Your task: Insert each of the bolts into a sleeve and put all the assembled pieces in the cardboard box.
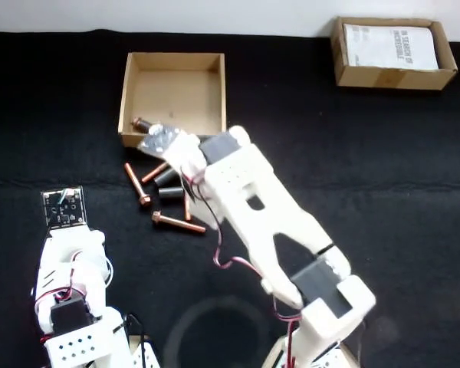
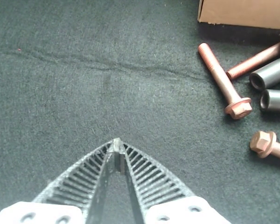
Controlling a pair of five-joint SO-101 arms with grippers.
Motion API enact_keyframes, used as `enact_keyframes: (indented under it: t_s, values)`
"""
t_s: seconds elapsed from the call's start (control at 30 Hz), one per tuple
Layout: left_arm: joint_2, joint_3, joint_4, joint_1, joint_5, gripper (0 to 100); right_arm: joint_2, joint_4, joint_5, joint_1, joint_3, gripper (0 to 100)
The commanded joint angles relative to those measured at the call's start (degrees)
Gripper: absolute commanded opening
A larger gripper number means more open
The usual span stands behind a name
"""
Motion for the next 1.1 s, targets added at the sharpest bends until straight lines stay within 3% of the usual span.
enact_keyframes:
  t_s: [0.0, 0.17, 0.3, 0.7, 1.07]
  values:
    - [-1.3, 0.9, 0.3, -0.7, -0.3, 1, -4.8, -14.8, 2.5, 1.4, 11.7, 15.9]
    - [-1.3, 0.9, 0.3, -0.7, -0.3, 1, -4.5, -29.7, 2.6, 1.1, 16.7, 15.9]
    - [-1.3, 0.9, 0.3, -0.7, -0.3, 1, -1.3, -35.3, 2.7, 1.2, 14.1, 15.9]
    - [-1.3, 0.9, 0.3, -0.7, -0.3, 1, 13.2, -35.3, 8.6, 1.5, -6.9, 15.9]
    - [-1.3, 0.9, 0.3, -0.7, -0.3, 1, 27.2, -33.6, 9.1, 1.5, -23.9, 15.9]
